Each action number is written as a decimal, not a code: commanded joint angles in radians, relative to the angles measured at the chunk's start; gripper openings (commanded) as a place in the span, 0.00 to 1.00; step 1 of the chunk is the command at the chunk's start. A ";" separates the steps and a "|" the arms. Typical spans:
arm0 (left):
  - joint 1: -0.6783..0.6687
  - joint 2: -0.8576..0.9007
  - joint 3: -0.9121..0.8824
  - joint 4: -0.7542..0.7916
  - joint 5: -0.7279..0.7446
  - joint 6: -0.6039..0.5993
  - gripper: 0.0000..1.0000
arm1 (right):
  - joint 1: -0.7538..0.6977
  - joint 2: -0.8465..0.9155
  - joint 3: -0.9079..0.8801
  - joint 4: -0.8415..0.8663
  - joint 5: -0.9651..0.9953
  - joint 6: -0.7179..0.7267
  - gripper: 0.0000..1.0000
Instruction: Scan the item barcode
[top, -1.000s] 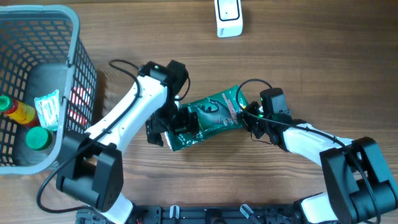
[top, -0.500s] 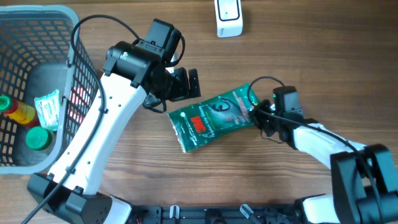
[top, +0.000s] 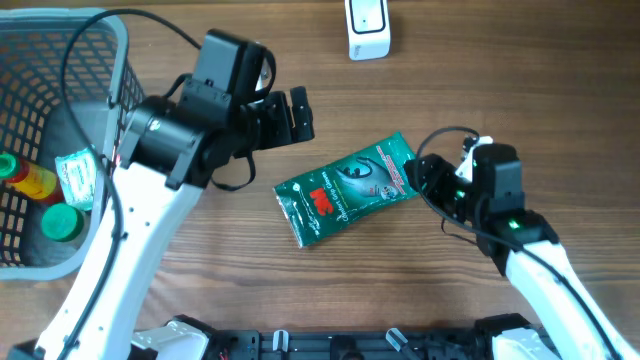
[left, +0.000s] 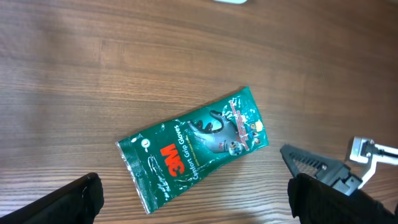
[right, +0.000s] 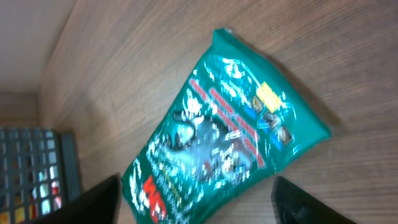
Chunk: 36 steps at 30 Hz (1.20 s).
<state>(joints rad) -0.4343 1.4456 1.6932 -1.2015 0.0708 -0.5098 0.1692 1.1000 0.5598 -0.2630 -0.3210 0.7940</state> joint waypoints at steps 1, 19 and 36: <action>0.006 -0.044 0.013 0.014 -0.020 0.009 1.00 | 0.000 -0.095 -0.002 -0.073 -0.005 -0.043 0.99; 0.293 -0.210 0.013 0.174 -0.503 -0.170 1.00 | 0.000 0.003 -0.011 -0.307 -0.028 -0.002 1.00; 0.821 -0.117 0.004 -0.227 -0.486 -0.579 1.00 | 0.000 0.183 -0.007 -0.310 -0.091 -0.141 1.00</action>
<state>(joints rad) 0.3489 1.2743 1.6955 -1.3907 -0.4126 -1.0248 0.1692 1.2850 0.5575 -0.5724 -0.3527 0.7639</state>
